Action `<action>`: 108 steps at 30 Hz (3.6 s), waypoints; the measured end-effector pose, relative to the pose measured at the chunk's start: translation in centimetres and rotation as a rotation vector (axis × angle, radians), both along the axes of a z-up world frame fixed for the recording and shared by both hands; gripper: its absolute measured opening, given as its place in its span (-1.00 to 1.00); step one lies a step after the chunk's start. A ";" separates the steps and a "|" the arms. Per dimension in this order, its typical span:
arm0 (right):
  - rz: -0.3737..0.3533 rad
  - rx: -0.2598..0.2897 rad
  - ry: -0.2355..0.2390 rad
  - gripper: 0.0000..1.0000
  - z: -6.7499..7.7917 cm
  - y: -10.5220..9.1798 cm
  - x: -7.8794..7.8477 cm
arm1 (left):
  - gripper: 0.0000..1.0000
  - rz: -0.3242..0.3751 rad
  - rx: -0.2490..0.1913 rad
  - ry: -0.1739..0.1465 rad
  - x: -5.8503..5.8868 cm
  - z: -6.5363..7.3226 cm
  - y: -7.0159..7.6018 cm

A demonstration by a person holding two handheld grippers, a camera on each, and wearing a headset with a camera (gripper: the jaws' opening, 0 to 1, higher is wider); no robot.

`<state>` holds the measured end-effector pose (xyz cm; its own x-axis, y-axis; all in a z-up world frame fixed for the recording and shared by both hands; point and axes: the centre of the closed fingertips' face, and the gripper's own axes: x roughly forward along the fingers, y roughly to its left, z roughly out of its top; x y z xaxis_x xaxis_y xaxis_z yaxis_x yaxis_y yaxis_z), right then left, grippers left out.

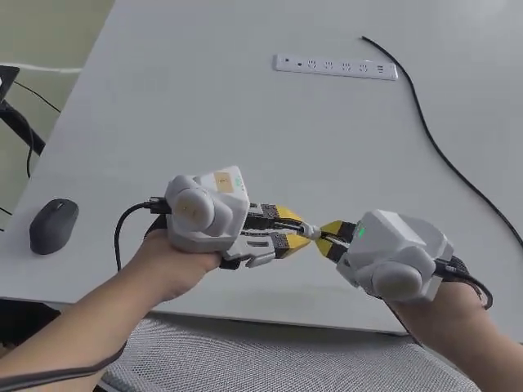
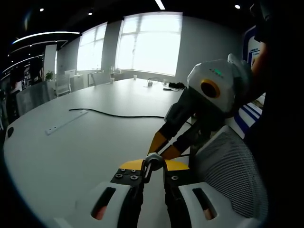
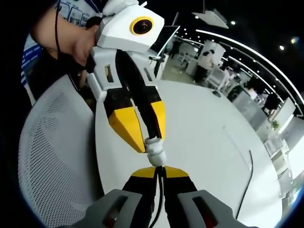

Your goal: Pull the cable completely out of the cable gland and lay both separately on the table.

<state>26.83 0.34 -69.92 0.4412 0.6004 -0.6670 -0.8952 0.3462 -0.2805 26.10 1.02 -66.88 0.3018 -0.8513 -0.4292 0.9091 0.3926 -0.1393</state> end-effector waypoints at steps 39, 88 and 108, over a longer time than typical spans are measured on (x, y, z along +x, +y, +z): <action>-0.237 -0.023 0.196 -1.00 -4.2 -6.1 0.1 | -0.69 0.024 -0.020 -0.016 0.8 0.6 0.1; -0.136 -0.111 0.193 -1.00 -3.4 1.0 8.2 | -0.69 0.134 -0.022 0.049 -1.5 -4.4 4.9; -0.042 -0.137 0.227 -1.00 -6.3 7.0 10.2 | -0.69 0.170 -0.021 0.098 -1.2 -7.5 7.0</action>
<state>37.04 7.34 -76.22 0.2936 0.4824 -0.8253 -0.9264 0.3566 -0.1211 24.88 8.03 -74.42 0.3999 -0.8005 -0.4464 0.8117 0.5355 -0.2331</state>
